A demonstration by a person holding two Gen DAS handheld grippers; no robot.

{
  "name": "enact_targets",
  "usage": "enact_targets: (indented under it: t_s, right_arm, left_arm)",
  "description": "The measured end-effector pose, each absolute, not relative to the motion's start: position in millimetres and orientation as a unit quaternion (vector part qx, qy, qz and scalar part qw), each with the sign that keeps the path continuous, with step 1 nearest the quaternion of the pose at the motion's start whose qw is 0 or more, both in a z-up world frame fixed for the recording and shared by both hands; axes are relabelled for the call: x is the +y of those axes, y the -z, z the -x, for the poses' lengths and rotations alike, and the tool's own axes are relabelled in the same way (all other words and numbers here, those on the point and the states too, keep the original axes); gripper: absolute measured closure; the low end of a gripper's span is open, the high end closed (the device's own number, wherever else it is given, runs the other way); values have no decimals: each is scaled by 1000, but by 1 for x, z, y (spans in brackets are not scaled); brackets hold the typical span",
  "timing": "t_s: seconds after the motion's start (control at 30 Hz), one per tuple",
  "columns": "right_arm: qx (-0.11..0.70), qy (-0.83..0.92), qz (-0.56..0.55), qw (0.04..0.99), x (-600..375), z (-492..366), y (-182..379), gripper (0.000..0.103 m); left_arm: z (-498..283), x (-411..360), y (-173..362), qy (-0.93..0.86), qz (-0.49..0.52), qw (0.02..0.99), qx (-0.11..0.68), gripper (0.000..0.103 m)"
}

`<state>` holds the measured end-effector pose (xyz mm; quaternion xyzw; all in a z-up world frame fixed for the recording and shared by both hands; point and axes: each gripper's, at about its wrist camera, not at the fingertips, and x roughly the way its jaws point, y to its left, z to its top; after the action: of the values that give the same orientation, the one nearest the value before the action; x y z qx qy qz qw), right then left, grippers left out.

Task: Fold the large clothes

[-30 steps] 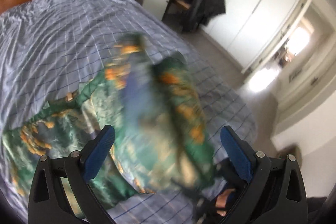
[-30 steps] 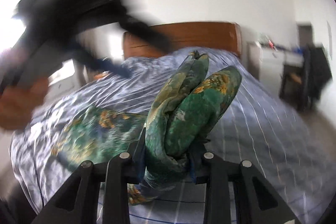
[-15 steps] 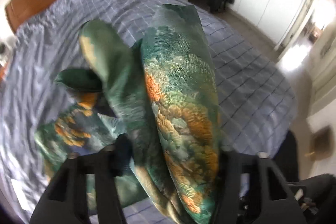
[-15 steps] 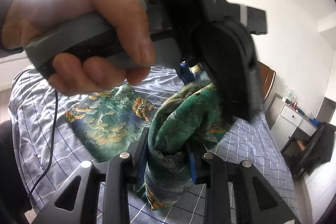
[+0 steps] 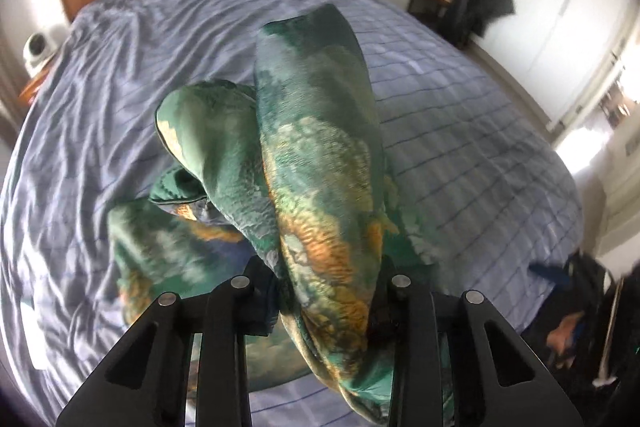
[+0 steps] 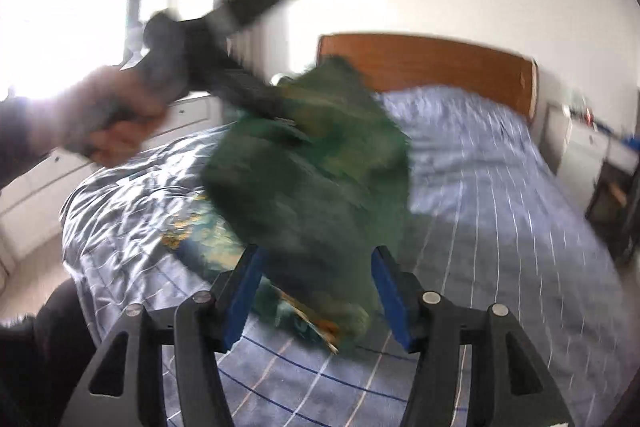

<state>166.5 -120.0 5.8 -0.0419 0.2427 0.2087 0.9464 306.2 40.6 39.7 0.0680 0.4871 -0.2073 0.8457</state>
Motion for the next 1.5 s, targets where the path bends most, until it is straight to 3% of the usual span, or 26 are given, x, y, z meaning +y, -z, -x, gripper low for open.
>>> enact_targets:
  t_s: [0.07, 0.1, 0.17, 0.6, 1.1, 1.5]
  right_arm:
    - [260, -203, 18, 944, -126, -181, -1, 49]
    - [269, -202, 4, 942, -128, -189, 1, 56]
    - [288, -206, -16, 935, -128, -206, 3, 61]
    - [331, -233, -1, 914, -55, -273, 38, 62]
    - [426, -243, 48, 870, -9, -298, 97, 62]
    - [464, -251, 77, 846, -2, -308, 86, 61]
  left_arm:
    - [-310, 62, -30, 195, -58, 846, 492, 71]
    - [-311, 70, -28, 191, -54, 846, 494, 71]
    - [-316, 91, -19, 180, -34, 847, 499, 70]
    - [-321, 186, 28, 123, 33, 849, 513, 69]
    - [-305, 205, 84, 98, 35, 855, 508, 62]
    - [-303, 206, 89, 85, 33, 862, 498, 60]
